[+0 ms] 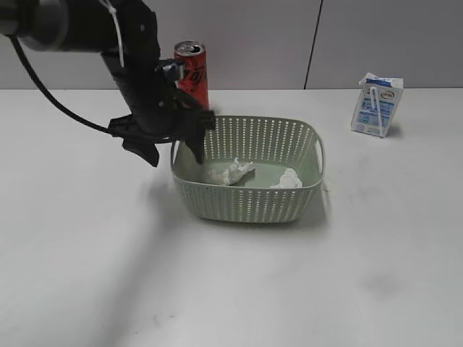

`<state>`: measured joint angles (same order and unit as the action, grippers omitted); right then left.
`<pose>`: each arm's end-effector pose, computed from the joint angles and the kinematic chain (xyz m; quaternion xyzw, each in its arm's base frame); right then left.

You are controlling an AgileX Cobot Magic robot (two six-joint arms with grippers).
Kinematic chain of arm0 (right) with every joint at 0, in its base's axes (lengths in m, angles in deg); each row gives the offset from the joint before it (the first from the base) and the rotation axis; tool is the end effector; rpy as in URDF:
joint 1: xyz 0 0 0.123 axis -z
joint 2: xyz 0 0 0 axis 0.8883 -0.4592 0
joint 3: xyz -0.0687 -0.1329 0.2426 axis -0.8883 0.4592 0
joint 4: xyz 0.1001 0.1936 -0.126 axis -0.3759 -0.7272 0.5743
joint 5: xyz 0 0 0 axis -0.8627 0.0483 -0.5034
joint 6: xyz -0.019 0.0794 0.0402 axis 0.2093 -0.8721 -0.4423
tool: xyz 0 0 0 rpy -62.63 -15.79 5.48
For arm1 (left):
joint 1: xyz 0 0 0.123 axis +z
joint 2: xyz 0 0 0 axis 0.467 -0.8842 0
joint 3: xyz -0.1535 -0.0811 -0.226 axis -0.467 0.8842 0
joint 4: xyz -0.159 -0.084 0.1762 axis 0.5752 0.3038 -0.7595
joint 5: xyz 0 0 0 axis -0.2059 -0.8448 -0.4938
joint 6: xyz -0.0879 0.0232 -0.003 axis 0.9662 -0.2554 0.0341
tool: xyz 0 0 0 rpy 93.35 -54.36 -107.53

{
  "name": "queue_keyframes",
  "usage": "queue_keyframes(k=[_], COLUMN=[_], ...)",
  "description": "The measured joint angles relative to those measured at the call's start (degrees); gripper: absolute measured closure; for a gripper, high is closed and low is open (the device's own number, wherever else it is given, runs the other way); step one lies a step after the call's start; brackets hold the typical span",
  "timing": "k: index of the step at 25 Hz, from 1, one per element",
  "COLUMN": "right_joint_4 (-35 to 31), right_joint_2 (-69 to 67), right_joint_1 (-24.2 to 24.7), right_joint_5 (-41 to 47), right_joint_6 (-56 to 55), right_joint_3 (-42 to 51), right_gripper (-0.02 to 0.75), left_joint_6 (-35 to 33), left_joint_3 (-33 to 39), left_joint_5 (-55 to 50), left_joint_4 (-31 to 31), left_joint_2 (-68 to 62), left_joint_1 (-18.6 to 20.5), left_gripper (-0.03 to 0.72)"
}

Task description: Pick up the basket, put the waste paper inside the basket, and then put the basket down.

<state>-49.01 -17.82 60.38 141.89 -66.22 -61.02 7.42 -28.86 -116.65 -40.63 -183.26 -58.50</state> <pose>0.2195 0.0251 0.3788 -0.0702 0.9618 0.0849 0.2507 0.3768 -0.2363 0.1696 0.1107 0.9856 -0.1024 0.0769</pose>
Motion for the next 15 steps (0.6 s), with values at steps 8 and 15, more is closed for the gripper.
queue_keyframes(k=[8,15], right_joint_4=[0.1,0.3], right_joint_2=[17.6,34.6], right_joint_1=[0.0,0.0], right_joint_5=[-4.6,-13.9], right_joint_6=[1.5,1.5], right_joint_3=[24.5,39.1], right_gripper=[0.239,0.24], left_joint_6=[-7.3,-14.8], left_joint_3=[0.0,0.0], left_joint_5=[-6.3,-15.5], left_joint_4=[0.0,-1.6], left_joint_2=[12.0,17.0], left_joint_1=[8.1,19.8], left_gripper=[0.033,0.064])
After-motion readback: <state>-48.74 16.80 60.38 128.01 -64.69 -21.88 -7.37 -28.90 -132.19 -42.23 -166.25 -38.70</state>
